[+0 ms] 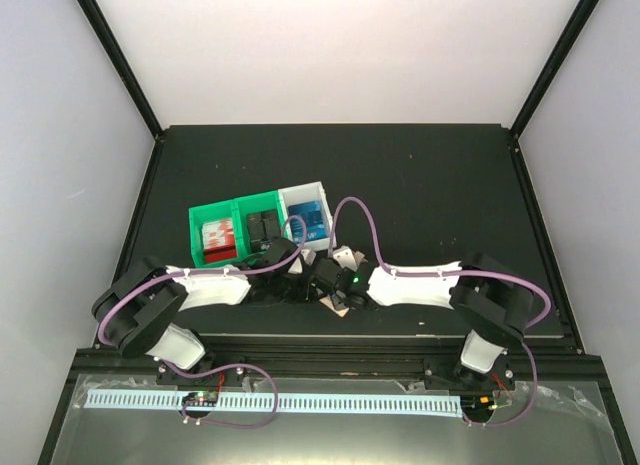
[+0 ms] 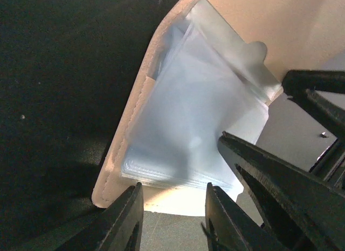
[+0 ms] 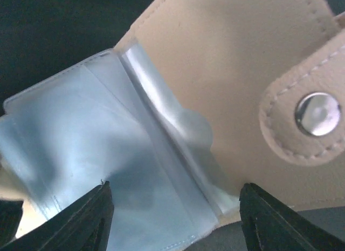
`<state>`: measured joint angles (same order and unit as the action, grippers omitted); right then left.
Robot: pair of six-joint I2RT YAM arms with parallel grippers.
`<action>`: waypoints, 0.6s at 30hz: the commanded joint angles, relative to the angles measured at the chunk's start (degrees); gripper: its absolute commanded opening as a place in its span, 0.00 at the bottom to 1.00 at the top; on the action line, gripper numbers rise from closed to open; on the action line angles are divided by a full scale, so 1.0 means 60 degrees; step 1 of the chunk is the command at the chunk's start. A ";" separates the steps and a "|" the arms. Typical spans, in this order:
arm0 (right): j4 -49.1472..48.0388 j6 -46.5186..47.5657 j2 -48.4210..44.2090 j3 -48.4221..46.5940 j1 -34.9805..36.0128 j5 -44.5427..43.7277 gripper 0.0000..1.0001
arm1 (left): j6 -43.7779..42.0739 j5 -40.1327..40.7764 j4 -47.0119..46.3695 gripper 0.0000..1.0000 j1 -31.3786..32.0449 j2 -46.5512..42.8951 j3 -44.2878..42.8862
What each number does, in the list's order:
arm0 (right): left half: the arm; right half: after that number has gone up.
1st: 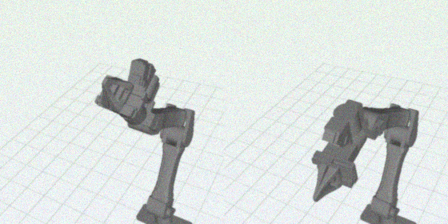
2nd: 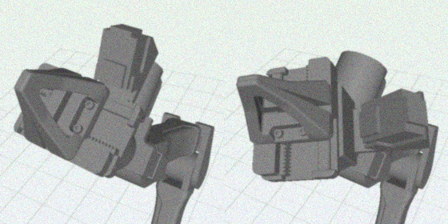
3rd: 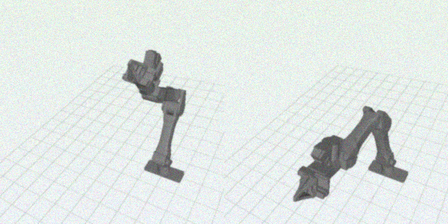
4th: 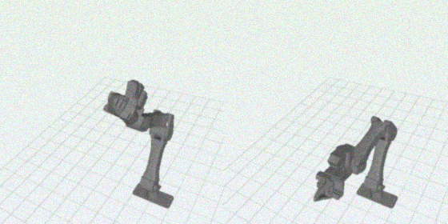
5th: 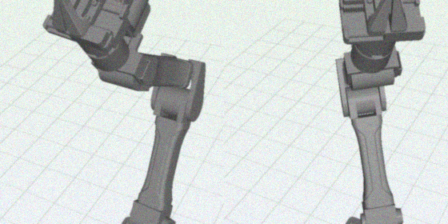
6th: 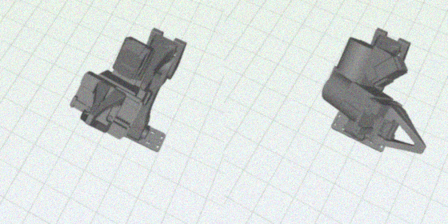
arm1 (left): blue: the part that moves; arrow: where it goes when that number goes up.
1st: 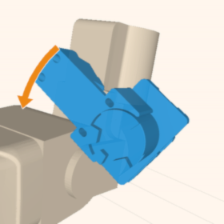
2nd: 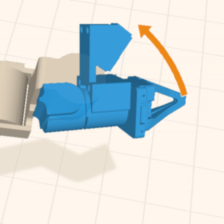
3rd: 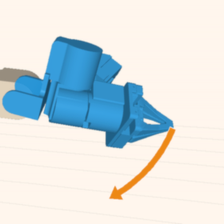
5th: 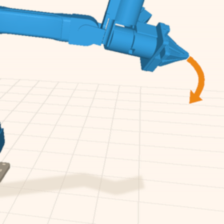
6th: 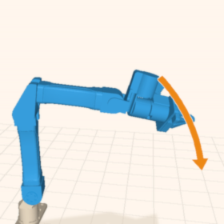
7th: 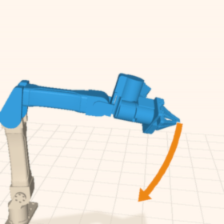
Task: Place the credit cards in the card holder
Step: Open the card holder at the center of the board.
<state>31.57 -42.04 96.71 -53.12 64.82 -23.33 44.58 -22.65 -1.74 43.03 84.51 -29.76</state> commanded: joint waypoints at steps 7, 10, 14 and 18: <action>-0.1260 0.1120 0.0452 0.0396 -0.0730 0.1463 0.74 | -0.0458 0.0501 0.0993 0.34 -0.0022 -0.0243 -0.0372; -0.1343 0.1366 0.0583 0.0495 -0.0970 0.2275 0.75 | -0.0683 0.0599 0.1484 0.36 -0.0021 -0.0843 -0.0667; -0.1351 0.1675 0.0557 0.0692 -0.1312 0.2974 0.75 | -0.1318 0.1441 0.2981 0.45 -0.0044 -0.1770 -0.1638; -0.1109 0.2022 0.0538 0.0632 -0.1573 0.3150 0.75 | -0.2301 0.2466 0.4593 0.54 -0.0210 -0.2719 -0.2643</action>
<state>23.51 -33.30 96.90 -51.48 56.45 -9.87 37.60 -14.81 16.38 42.68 73.10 -38.33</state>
